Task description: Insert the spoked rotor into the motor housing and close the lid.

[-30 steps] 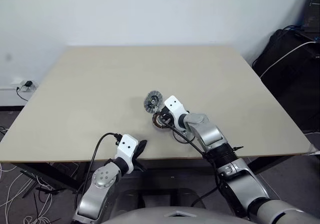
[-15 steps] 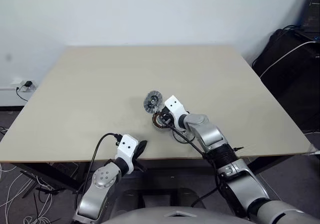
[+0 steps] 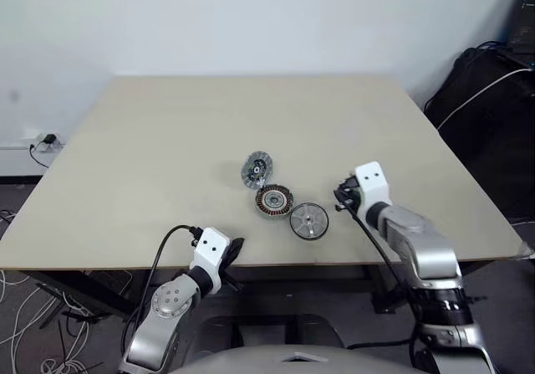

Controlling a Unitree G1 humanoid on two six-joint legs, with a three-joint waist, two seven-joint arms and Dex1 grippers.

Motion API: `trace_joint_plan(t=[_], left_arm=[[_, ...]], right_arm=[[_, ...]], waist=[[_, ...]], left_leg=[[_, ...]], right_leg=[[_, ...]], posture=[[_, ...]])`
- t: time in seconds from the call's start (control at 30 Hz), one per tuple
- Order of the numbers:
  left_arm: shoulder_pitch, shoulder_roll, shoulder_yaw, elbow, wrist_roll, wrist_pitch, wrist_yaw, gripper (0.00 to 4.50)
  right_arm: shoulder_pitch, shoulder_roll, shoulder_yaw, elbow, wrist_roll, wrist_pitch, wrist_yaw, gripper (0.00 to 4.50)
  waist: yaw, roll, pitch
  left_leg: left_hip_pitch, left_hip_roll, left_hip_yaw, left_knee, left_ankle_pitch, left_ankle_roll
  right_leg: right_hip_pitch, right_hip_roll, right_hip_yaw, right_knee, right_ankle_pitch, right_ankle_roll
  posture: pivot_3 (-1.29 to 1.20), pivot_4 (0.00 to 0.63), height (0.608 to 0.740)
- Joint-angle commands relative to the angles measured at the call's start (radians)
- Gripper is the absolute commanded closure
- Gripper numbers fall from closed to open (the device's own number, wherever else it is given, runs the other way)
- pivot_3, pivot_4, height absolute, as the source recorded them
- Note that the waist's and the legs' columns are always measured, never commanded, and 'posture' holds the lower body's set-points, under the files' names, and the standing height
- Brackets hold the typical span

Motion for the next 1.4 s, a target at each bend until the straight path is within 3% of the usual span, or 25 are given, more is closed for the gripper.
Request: trace_joint_plan(t=[0.03, 0.2, 0.47, 1.07, 1.17, 1.4], left_arm=[[-0.027, 0.005, -0.011, -0.024, -0.011, -0.001, -0.02, 4.5], [-0.04, 0.012, -0.016, -0.014, -0.012, 0.008, -0.033, 4.5], [-0.034, 0.014, -0.021, -0.014, -0.014, 0.018, -0.037, 4.5], [-0.018, 0.014, -0.013, -0.031, -0.015, 0.023, -0.022, 4.5], [-0.019, 0.016, -0.012, -0.033, -0.016, 0.025, -0.022, 4.5], [-0.024, 0.021, -0.011, -0.031, -0.017, 0.029, -0.027, 4.5]], right_arm=[[0.027, 0.026, -0.095, -0.099, 0.094, 0.091, -0.004, 2.57], [0.05, 0.164, -0.27, -0.152, 0.276, 0.333, -0.035, 1.01], [-0.012, 0.336, -0.467, -0.111, 0.424, 0.555, -0.113, 1.01], [-0.039, 0.403, -0.562, 0.023, 0.496, 0.576, -0.177, 1.01], [-0.036, 0.414, -0.59, 0.043, 0.51, 0.562, -0.191, 1.56], [-0.013, 0.413, -0.589, 0.067, 0.518, 0.534, -0.211, 3.83]], waist=[[0.001, 0.0, 0.0], [0.001, 0.001, 0.0], [0.001, 0.003, 0.001], [-0.001, 0.006, 0.003], [-0.001, 0.006, 0.003], [-0.002, 0.007, 0.003]], left_leg=[[0.0, 0.0, 0.0, 0.0, 0.0, 0.0], [0.0, 0.0, -0.001, 0.0, 0.0, 0.0], [0.0, 0.0, -0.001, 0.0, 0.0, 0.0], [-0.001, 0.0, -0.001, -0.001, 0.0, 0.0], [-0.001, 0.0, -0.001, -0.002, 0.0, 0.0], [-0.001, 0.0, -0.001, -0.002, 0.0, 0.0]], right_leg=[[0.0, 0.0, 0.0, 0.0, 0.0, 0.0], [0.0, 0.0, 0.0, 0.0, 0.0, 0.0], [0.0, -0.001, 0.0, 0.0, 0.0, 0.0], [0.0, 0.0, 0.0, -0.002, 0.0, 0.0], [0.0, 0.0, 0.0, -0.002, 0.0, 0.0], [-0.001, 0.0, 0.0, -0.002, 0.0, 0.0]], posture=[[0.0, 0.0, 0.74], [0.0, 0.0, 0.74], [0.0, 0.0, 0.74], [0.0, 0.0, 0.74], [0.0, 0.0, 0.74], [0.0, 0.0, 0.74]])
